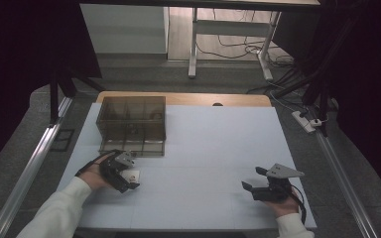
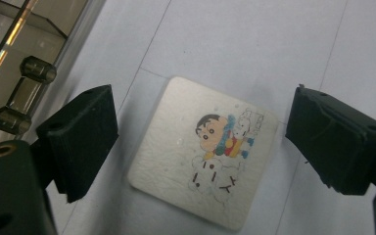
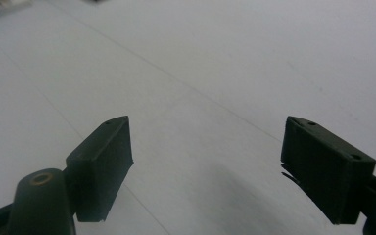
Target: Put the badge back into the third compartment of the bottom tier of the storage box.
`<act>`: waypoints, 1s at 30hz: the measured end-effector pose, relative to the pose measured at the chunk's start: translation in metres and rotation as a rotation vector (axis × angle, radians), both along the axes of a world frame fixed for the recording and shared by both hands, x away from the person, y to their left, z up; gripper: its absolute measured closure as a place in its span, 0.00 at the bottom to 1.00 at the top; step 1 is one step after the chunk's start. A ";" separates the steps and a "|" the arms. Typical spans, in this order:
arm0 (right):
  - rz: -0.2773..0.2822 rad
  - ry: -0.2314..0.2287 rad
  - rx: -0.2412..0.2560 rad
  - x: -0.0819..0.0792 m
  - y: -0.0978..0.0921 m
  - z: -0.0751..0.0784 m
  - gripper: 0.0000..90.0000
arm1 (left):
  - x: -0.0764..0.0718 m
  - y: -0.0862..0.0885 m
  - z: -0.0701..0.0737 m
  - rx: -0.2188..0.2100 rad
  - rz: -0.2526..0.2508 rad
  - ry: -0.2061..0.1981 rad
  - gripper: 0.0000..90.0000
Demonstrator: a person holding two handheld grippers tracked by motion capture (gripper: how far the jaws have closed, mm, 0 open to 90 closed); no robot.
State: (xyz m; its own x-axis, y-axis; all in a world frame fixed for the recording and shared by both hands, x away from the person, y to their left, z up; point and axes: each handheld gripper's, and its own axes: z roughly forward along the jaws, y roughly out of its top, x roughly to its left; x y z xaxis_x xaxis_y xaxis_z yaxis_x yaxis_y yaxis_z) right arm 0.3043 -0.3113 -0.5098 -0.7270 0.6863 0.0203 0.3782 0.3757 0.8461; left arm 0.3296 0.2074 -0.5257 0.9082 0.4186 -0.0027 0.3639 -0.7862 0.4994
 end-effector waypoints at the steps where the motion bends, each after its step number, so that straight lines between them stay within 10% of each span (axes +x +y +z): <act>1: 0.001 -0.002 0.024 0.000 0.000 0.001 0.21 | 0.000 0.000 0.000 0.003 -0.002 0.003 0.14; 30: 0.002 -0.012 0.007 -0.001 -0.003 0.000 0.21 | -0.003 0.005 -0.001 0.016 -0.016 0.019 0.36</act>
